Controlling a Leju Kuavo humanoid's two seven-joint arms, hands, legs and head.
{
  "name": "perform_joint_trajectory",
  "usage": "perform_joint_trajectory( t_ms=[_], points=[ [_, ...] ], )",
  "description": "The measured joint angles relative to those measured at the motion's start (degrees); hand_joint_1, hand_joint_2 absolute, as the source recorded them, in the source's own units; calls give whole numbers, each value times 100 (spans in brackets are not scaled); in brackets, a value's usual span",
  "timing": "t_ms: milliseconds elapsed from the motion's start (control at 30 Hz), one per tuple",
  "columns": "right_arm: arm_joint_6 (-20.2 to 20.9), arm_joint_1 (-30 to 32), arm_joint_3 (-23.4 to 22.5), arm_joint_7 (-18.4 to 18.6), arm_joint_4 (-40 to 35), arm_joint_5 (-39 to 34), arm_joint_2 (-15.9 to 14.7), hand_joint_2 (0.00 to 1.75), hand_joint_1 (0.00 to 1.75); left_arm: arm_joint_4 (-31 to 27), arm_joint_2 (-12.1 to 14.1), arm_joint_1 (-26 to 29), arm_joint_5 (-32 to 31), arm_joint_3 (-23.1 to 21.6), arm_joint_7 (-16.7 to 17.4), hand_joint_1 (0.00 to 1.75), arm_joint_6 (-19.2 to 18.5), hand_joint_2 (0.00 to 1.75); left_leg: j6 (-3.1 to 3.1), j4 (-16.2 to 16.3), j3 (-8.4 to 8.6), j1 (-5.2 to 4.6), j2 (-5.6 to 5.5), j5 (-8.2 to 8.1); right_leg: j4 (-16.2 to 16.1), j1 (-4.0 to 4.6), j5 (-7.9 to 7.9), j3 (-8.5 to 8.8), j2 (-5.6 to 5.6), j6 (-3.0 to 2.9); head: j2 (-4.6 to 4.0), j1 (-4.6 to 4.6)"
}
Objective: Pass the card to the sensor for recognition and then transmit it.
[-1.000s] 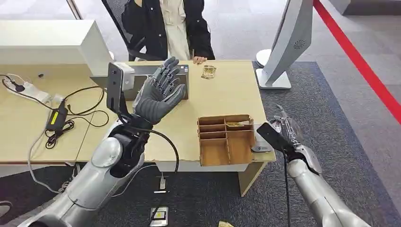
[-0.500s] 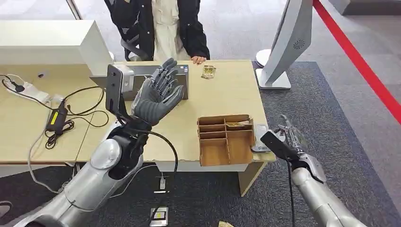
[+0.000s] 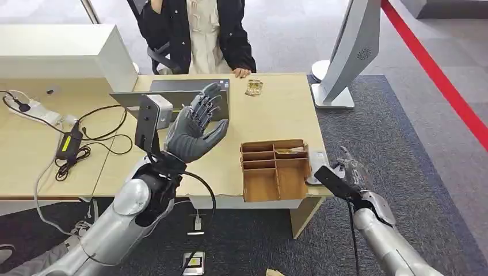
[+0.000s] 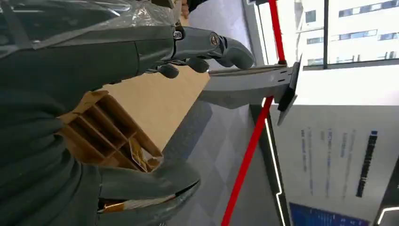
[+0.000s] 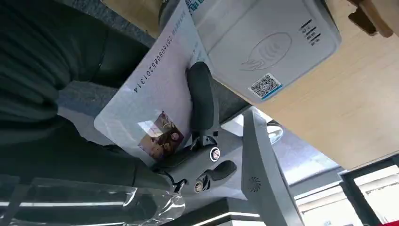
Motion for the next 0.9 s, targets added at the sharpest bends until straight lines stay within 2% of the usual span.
perform_joint_trajectory(
  t_ms=[433,900],
  points=[
    [177,-15,133,171,24,230,20,175,175,-138,-85,384,-358,459,125,0,-468,175,0,-1,9,0,2,0,-1,1,0,7,0,0,0,0],
    [219,-127,195,170,24,299,26,175,175,-216,-160,452,-450,638,138,0,-564,175,0,-1,18,0,2,1,-1,1,1,17,0,0,0,0]
  ],
)
